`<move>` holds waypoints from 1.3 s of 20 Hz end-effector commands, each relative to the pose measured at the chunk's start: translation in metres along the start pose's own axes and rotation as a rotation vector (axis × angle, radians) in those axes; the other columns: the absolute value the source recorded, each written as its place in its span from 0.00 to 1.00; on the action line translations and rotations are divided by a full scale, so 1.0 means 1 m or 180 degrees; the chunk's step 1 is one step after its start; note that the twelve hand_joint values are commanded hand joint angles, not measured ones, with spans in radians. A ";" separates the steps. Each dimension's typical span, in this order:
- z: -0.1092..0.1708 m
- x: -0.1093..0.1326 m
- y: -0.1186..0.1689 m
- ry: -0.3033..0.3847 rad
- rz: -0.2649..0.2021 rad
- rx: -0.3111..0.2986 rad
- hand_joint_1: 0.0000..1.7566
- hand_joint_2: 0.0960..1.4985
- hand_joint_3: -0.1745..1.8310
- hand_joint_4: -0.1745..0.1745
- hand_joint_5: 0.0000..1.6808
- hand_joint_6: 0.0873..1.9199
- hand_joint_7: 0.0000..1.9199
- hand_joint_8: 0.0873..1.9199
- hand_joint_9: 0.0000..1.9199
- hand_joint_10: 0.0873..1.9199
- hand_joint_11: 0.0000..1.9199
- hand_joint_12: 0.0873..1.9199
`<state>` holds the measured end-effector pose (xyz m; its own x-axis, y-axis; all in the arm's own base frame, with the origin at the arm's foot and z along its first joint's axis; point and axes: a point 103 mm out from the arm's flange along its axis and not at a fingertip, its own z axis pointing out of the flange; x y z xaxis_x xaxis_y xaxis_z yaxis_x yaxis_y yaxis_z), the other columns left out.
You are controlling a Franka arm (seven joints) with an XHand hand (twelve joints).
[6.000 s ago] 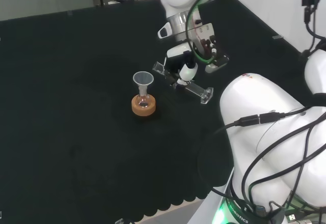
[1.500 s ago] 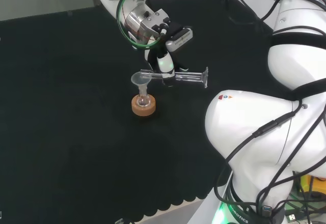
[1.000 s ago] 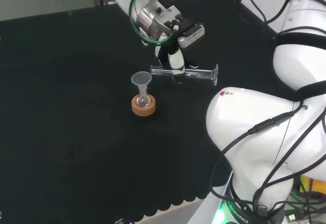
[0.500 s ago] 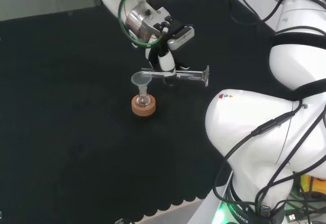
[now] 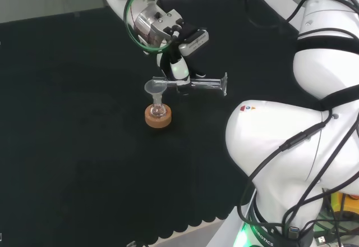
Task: Pour the water from the graduated cylinder into the round-bottom flask.
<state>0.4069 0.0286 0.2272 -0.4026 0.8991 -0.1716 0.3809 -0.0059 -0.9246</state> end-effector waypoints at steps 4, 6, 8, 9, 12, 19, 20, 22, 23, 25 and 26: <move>0.013 -0.028 -0.005 0.0026 -0.0084 -0.0049 0.65 0.74 0.09 0.00 0.57 0.53 0.63 0.16 0.78 0.00 0.71 0.33; 0.014 -0.030 -0.005 0.0022 -0.0082 -0.0041 0.65 0.74 0.09 0.00 0.57 0.53 0.63 0.16 0.78 0.00 0.71 0.33; 0.013 -0.027 -0.004 0.0023 -0.0065 -0.0045 0.65 0.74 0.09 0.00 0.57 0.53 0.63 0.16 0.78 0.00 0.71 0.33; 0.011 -0.024 -0.004 0.0020 -0.0059 -0.0058 0.65 0.74 0.09 0.00 0.57 0.53 0.63 0.16 0.78 0.00 0.71 0.33; 0.004 -0.009 -0.003 -0.0005 -0.0044 -0.0074 0.65 0.74 0.09 0.00 0.57 0.53 0.63 0.15 0.78 0.00 0.71 0.33; 0.010 -0.021 -0.008 0.0017 -0.0123 -0.0101 0.65 0.74 0.09 0.00 0.57 0.53 0.63 0.15 0.78 0.00 0.71 0.33; 0.011 -0.023 -0.008 0.0013 -0.0121 -0.0101 0.65 0.74 0.09 0.00 0.57 0.53 0.63 0.15 0.78 0.00 0.71 0.33; 0.012 -0.025 -0.009 0.0016 -0.0109 -0.0105 0.65 0.74 0.09 0.00 0.57 0.53 0.63 0.15 0.78 0.00 0.71 0.33; 0.012 -0.026 -0.009 0.0018 -0.0103 -0.0112 0.65 0.74 0.09 0.00 0.57 0.53 0.63 0.15 0.78 0.00 0.71 0.33; 0.013 -0.026 -0.009 0.0013 -0.0091 -0.0131 0.65 0.74 0.09 0.00 0.57 0.53 0.63 0.15 0.78 0.00 0.71 0.33; 0.012 -0.025 -0.009 0.0006 -0.0082 -0.0158 0.65 0.74 0.09 0.00 0.57 0.53 0.63 0.15 0.78 0.00 0.71 0.33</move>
<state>0.4048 0.0153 0.2340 -0.4142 0.8983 -0.1464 0.3955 0.0328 -0.9179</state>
